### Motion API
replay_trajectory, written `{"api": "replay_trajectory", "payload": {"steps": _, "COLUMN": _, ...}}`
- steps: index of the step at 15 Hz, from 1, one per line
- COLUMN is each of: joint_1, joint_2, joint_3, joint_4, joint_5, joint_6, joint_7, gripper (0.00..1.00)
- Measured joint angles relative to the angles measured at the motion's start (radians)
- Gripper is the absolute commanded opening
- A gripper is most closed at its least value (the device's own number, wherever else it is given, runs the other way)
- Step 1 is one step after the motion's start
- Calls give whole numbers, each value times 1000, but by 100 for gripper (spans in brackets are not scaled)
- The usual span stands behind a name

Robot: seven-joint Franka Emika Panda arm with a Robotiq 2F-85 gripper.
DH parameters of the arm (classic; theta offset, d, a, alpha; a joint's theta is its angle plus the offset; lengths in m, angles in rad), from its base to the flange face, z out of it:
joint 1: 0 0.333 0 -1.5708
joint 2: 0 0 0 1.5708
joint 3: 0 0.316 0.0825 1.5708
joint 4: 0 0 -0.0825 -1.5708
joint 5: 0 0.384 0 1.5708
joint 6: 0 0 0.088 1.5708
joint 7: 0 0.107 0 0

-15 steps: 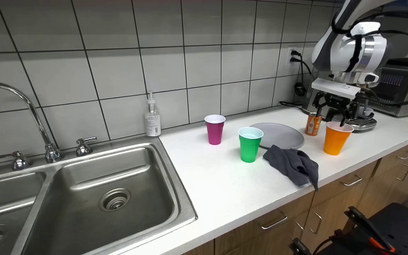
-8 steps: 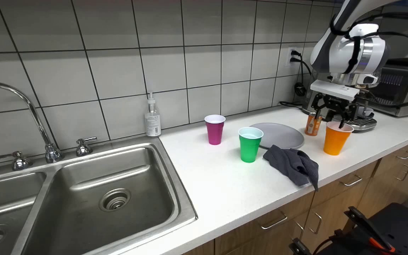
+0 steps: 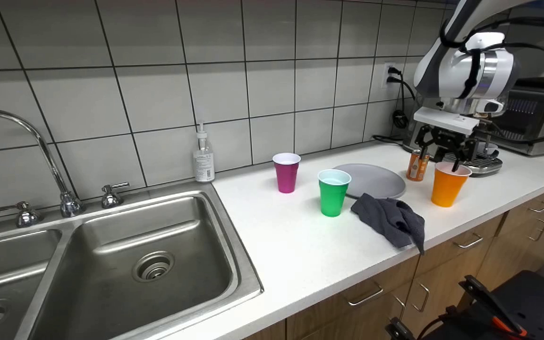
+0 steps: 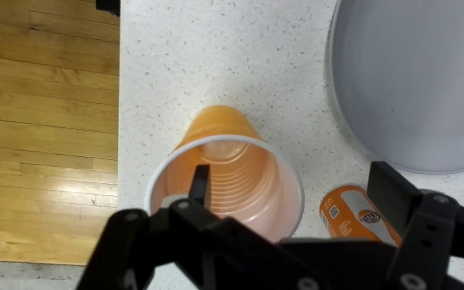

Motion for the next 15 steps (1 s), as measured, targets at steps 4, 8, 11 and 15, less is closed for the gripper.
{"api": "replay_trajectory", "payload": {"steps": 4, "joint_1": 0, "joint_2": 4, "joint_3": -4, "joint_4": 0, "joint_5": 0, "joint_6": 0, "joint_7": 0, "gripper": 100}}
{"api": "replay_trajectory", "payload": {"steps": 8, "joint_1": 0, "joint_2": 11, "joint_3": -5, "joint_4": 1, "joint_5": 0, "joint_6": 0, "joint_7": 0, "gripper": 100}}
{"api": "replay_trajectory", "payload": {"steps": 11, "joint_1": 0, "joint_2": 17, "joint_3": -5, "joint_4": 3, "joint_5": 0, "joint_6": 0, "joint_7": 0, "gripper": 100}}
{"api": "replay_trajectory", "payload": {"steps": 15, "joint_1": 0, "joint_2": 28, "joint_3": -7, "joint_4": 10, "joint_5": 0, "joint_6": 0, "joint_7": 0, "gripper": 100}}
